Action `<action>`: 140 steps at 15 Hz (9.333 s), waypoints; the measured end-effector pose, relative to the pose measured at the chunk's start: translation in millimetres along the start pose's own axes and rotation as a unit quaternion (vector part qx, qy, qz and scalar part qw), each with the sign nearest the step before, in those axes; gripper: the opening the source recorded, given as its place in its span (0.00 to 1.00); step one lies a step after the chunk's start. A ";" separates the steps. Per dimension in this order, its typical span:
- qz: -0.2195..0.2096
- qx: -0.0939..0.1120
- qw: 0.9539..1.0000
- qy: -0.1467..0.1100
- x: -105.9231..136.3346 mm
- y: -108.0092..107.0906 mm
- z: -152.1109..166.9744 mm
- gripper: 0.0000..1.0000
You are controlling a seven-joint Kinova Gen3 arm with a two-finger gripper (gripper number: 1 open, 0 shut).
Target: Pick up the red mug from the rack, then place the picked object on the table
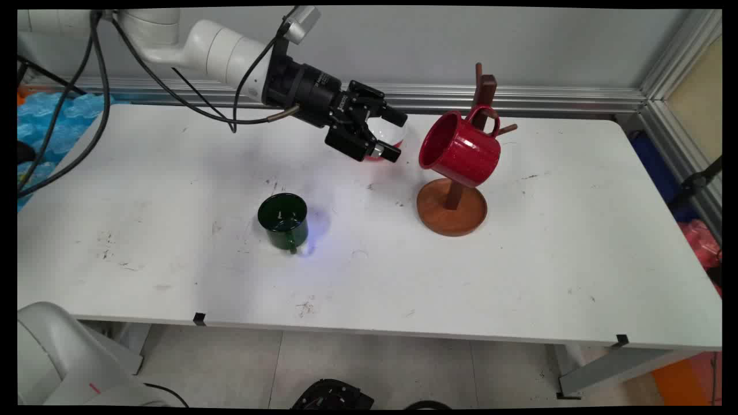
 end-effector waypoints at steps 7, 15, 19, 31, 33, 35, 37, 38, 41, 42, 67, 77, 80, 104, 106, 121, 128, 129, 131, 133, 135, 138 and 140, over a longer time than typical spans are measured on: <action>-0.006 -0.010 1.000 -0.012 8.6 12.6 5.9 1.00; -0.021 -0.010 0.999 -0.034 21.2 23.2 20.7 1.00; -0.030 -0.006 0.999 -0.034 29.9 25.9 31.4 1.00; -0.041 0.016 0.999 -0.025 47.4 23.5 58.0 1.00; -0.042 0.018 0.999 -0.025 48.4 23.0 60.6 1.00; -0.042 0.019 0.999 -0.026 49.2 22.8 63.7 1.00; -0.044 0.019 0.998 -0.028 49.4 23.0 66.6 1.00; -0.048 0.019 0.998 -0.029 49.3 23.2 68.0 1.00; -0.059 0.021 0.998 -0.031 49.1 23.8 71.0 1.00; -0.062 0.022 0.997 -0.032 49.0 23.8 71.7 1.00; -0.086 0.027 0.995 -0.039 55.9 22.7 73.1 0.00; -0.090 0.010 0.995 -0.040 61.5 31.5 69.6 0.00; -0.091 0.003 0.995 -0.040 64.0 36.3 67.7 0.00; -0.067 -0.014 0.995 -0.075 53.2 33.1 19.1 0.00; -0.062 -0.013 0.995 -0.082 49.1 29.0 11.0 0.00; -0.027 -0.002 0.991 -0.132 20.1 2.0 -32.1 0.00; -0.006 0.004 0.988 -0.154 9.2 -9.1 -43.9 0.00; -0.003 0.005 0.988 -0.156 8.3 -10.1 -44.9 0.00; 0.006 0.007 0.986 -0.165 5.1 -13.3 -48.4 0.00; 0.016 0.008 0.984 -0.175 1.9 -16.6 -52.0 0.00; 0.028 0.010 0.982 -0.184 -1.4 -20.3 -55.8 0.00; 0.041 0.011 0.980 -0.195 -5.2 -24.5 -59.9 0.00; 0.048 0.012 0.978 -0.202 -7.7 -26.9 -62.4 0.00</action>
